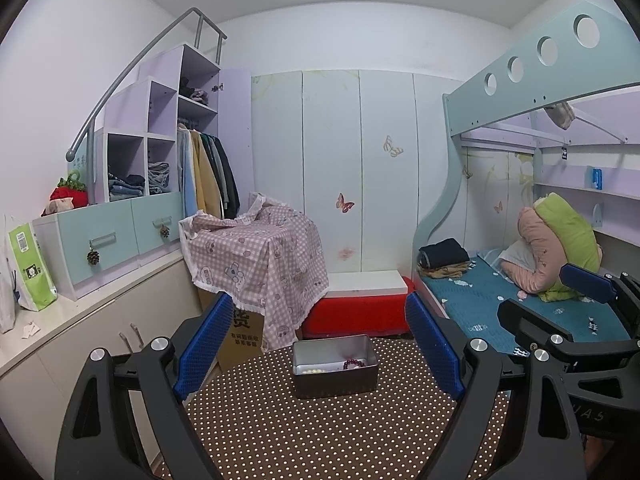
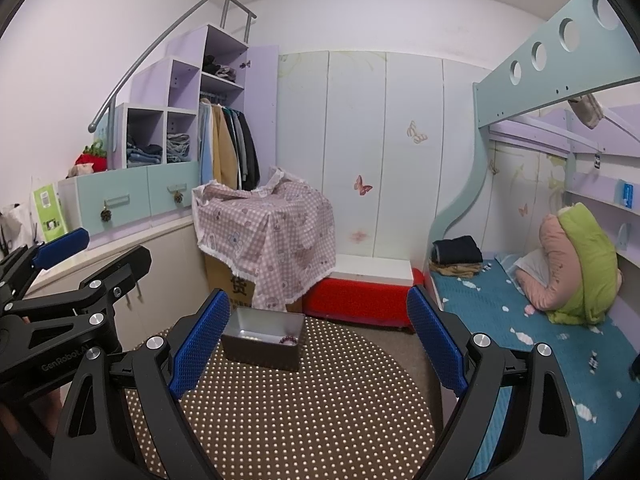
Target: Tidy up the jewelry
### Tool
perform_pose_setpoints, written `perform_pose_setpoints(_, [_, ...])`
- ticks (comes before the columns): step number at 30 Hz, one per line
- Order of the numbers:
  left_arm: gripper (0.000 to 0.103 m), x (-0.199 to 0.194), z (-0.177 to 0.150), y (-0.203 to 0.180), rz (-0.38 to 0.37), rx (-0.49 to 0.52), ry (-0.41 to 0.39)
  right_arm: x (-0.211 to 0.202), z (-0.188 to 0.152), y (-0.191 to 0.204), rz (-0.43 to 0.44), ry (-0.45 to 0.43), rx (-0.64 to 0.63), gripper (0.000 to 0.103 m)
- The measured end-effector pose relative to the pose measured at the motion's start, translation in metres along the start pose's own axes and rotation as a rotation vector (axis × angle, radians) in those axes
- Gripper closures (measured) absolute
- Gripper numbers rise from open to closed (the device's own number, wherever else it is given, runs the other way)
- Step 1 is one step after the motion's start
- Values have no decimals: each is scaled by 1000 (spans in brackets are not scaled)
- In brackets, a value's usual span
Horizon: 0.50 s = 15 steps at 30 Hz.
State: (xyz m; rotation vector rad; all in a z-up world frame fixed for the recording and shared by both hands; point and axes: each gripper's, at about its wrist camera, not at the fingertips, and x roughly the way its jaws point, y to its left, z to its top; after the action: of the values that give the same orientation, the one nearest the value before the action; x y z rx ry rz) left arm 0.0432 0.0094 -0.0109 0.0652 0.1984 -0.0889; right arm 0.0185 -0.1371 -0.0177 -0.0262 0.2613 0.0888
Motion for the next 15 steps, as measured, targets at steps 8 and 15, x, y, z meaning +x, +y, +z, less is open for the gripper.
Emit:
perform_pose_setpoints(8, [18,2,2,2,0,-1,3,-1,1,0,-1,2,-1,16])
perform_pose_setpoints(15, [18,1,2,1,-2,-3,5,-1,3,0,0,3,-1,16])
